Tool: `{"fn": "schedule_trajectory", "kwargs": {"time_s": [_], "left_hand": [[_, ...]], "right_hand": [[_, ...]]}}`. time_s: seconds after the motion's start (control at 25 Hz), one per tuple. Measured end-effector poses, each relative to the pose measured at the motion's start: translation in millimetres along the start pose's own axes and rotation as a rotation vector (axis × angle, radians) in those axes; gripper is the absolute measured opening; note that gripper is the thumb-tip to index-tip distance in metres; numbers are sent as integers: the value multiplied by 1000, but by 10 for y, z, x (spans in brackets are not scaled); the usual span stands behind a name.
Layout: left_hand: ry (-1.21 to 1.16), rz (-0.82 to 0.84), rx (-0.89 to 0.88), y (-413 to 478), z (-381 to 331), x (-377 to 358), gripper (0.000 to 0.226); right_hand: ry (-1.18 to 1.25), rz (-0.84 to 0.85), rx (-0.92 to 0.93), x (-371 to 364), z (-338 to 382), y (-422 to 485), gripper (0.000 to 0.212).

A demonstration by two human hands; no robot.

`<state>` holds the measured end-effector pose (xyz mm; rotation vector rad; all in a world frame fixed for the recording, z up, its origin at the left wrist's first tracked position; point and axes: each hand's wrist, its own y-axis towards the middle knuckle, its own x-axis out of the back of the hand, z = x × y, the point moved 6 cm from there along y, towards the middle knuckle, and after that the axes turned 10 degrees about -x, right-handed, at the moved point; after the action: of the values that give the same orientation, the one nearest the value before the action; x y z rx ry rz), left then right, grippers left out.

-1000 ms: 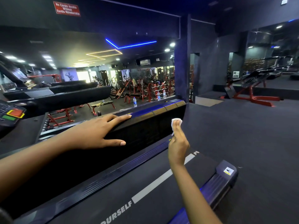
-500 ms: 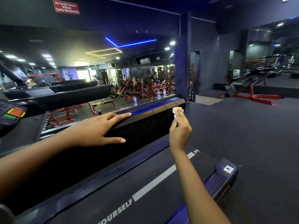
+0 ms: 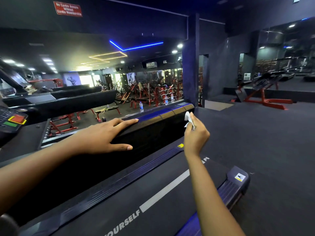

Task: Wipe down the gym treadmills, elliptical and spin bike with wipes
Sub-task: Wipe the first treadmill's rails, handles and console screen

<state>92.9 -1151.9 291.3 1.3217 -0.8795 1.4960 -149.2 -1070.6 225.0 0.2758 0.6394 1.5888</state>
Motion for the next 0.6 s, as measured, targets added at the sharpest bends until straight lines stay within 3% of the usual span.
{"fn": "schedule_trajectory", "kwargs": {"time_s": [0.2,0.4,0.6], "left_hand": [[-21,-4,6,1,12,3,86],[-34,-7,12,-3,31,-21,88],[-10,21,16,0,31,-9,94]], "right_hand": [[16,40,36,-213,208,-375,29],[7,176,245,-168,497,-958,30],[-51,-27,63,116,28,-224,27]]}}
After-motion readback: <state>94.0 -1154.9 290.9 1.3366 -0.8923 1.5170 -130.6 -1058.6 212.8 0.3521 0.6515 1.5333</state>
